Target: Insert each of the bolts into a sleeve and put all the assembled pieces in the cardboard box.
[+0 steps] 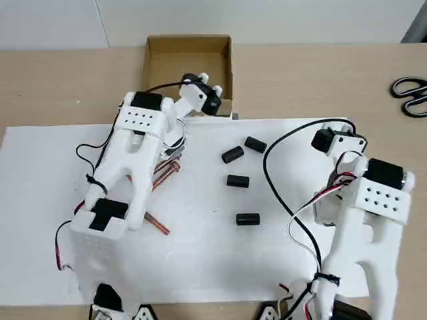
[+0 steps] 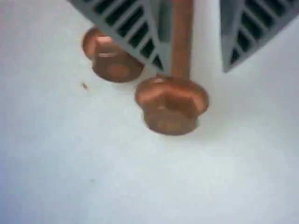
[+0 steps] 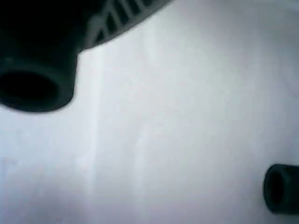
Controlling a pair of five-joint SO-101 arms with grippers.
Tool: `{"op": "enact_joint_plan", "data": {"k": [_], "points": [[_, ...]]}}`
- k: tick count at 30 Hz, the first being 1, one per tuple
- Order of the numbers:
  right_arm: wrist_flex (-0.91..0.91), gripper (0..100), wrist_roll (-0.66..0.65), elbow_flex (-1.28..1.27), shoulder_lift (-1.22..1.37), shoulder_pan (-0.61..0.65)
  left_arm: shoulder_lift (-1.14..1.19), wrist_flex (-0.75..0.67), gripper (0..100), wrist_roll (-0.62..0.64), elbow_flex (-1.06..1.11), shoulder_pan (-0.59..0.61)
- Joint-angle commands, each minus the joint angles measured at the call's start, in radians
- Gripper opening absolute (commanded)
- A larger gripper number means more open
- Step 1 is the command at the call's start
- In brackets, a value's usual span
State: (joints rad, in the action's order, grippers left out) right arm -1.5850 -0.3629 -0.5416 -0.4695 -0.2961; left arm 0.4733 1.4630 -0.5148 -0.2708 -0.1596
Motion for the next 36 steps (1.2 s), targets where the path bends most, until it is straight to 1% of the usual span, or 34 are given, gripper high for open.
{"op": "enact_joint_plan", "data": {"k": [1,9,16,20,25,31,34,36], "points": [[0.008,0.4,-0.008,0.006,-0.031,-0.012,-0.008,0.035,7,0.012,-0.041,-0.021],[0.007,0.4,-0.006,0.006,-0.033,-0.012,0.021,0.041,7,0.011,-0.041,-0.021],[0.005,0.4,-0.008,0.006,-0.033,-0.012,0.16,-0.003,7,0.011,-0.042,-0.015],[0.007,0.4,-0.009,0.006,-0.033,-0.012,0.181,-0.037,7,0.012,-0.042,-0.008],[0.01,0.4,-0.011,0.006,-0.033,-0.012,0.183,-0.041,7,0.012,-0.042,-0.009],[0.007,0.4,-0.011,0.006,-0.033,-0.012,0.207,-0.035,6,0.012,-0.03,-0.012],[0.002,0.4,-0.011,0.006,-0.039,-0.012,0.239,0.018,0,0.012,-0.061,-0.021],[0.001,0.4,-0.011,0.006,-0.041,-0.012,0.261,0.055,1,0.012,-0.079,-0.026]]}}
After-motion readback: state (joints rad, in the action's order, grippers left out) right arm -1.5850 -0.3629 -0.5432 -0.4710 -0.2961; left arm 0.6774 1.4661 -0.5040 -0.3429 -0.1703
